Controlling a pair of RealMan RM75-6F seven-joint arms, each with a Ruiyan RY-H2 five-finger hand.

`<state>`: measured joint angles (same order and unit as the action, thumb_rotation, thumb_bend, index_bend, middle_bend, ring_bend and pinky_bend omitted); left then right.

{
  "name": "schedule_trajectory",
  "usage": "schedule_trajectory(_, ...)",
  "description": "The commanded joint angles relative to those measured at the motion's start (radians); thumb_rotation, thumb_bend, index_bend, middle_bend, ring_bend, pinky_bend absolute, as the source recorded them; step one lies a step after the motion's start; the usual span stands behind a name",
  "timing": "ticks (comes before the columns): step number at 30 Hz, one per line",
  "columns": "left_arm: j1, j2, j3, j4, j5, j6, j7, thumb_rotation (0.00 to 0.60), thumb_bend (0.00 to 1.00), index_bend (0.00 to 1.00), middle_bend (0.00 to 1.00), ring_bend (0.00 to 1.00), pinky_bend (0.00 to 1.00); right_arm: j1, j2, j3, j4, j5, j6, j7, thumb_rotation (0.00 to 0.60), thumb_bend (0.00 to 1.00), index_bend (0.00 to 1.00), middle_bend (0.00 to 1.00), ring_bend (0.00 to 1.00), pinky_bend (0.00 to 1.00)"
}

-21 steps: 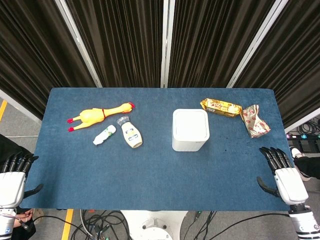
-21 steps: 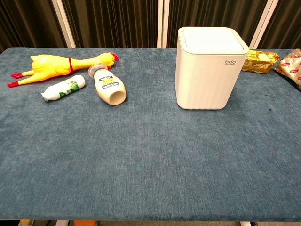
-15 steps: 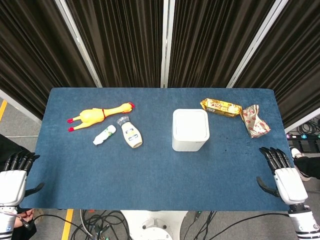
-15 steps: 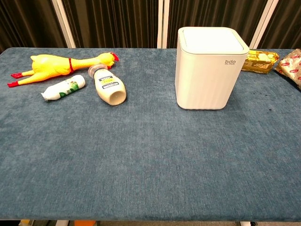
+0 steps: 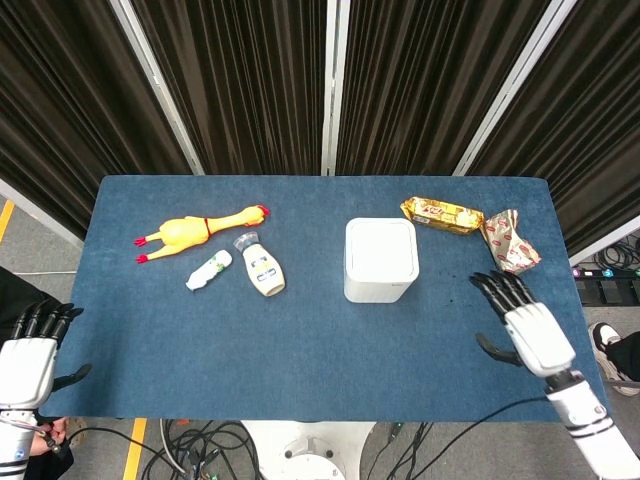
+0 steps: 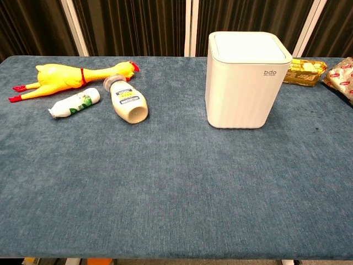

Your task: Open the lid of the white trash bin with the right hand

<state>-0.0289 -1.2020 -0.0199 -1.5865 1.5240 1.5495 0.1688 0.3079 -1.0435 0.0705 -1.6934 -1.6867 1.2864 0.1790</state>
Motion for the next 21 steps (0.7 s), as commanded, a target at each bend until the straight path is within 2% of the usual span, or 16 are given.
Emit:
schedule_trajectory(1, -0.001, -0.002, -0.002, 0.002, -0.005, -0.005, -0.004, 0.600, 0.04, 0.20, 0.16, 0.07, 0.09, 0.123, -0.010, 0.066, -0.026, 0.045, -0.140, -0.010, 0.600, 0.26, 0.08, 0.09, 0.00, 0.00)
schedule_trajectory(5, -0.006, -0.005, -0.002, 0.011, -0.014, -0.019, -0.016, 0.600, 0.04, 0.20, 0.16, 0.07, 0.09, 0.230, -0.056, 0.108, -0.010, 0.115, -0.279, -0.033, 0.600, 0.25, 0.14, 0.14, 0.00, 0.00)
schedule_trajectory(9, -0.007, -0.009, -0.004, 0.031, -0.026, -0.030, -0.041, 0.600, 0.04, 0.20, 0.16, 0.07, 0.09, 0.304, -0.113, 0.128, 0.008, 0.179, -0.371, -0.105, 0.600, 0.25, 0.21, 0.19, 0.00, 0.00)
schedule_trajectory(13, -0.010, -0.017, -0.003, 0.051, -0.029, -0.039, -0.061, 0.600, 0.04, 0.20, 0.16, 0.07, 0.09, 0.346, -0.158, 0.128, 0.027, 0.225, -0.420, -0.157, 0.600, 0.25, 0.26, 0.21, 0.00, 0.00)
schedule_trajectory(18, -0.009, -0.024, -0.004, 0.073, -0.025, -0.034, -0.088, 0.600, 0.04, 0.20, 0.16, 0.07, 0.09, 0.372, -0.180, 0.104, 0.023, 0.294, -0.480, -0.231, 0.600, 0.25, 0.31, 0.26, 0.00, 0.00)
schedule_trajectory(21, -0.007, -0.026, -0.001, 0.081, -0.020, -0.031, -0.098, 0.600, 0.04, 0.20, 0.16, 0.07, 0.09, 0.364, -0.184, 0.103, 0.010, 0.304, -0.449, -0.252, 0.600, 0.25, 0.31, 0.25, 0.00, 0.00)
